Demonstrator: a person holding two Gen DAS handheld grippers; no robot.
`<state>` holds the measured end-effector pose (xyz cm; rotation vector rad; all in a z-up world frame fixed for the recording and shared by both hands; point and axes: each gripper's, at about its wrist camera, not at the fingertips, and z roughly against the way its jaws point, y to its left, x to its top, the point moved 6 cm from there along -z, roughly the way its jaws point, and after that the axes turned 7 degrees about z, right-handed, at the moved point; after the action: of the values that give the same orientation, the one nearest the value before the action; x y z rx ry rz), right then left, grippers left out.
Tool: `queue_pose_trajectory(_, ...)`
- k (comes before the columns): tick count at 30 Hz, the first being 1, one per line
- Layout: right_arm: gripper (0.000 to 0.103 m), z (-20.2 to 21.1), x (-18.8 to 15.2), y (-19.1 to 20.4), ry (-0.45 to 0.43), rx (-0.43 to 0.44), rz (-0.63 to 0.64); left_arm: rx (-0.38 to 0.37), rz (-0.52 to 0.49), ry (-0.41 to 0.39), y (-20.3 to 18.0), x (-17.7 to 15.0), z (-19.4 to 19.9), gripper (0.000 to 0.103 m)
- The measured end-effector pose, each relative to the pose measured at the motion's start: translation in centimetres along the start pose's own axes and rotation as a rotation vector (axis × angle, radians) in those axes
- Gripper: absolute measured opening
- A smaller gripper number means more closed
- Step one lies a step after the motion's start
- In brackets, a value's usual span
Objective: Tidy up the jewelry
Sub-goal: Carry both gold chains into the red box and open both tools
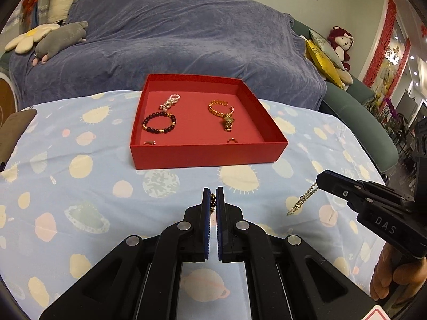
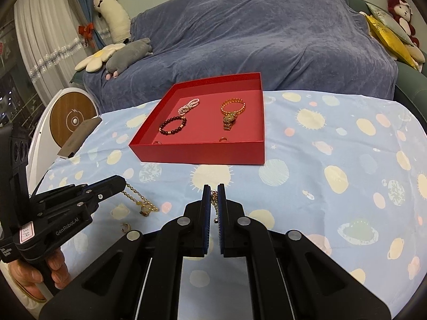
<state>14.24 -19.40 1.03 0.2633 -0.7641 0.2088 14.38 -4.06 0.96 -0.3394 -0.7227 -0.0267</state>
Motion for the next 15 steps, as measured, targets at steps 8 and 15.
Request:
queue_pose_trajectory(8,0.004,1.1,3.8,0.6,-0.080,-0.001,-0.005,-0.011,0.012,-0.081,-0.2,3.7,2.3,0.002)
queue_pose_trajectory(15,0.004,-0.4,7.3,-0.9,-0.091,-0.002,-0.049,0.004,-0.002,-0.102,-0.6,7.5,1.5,0.002)
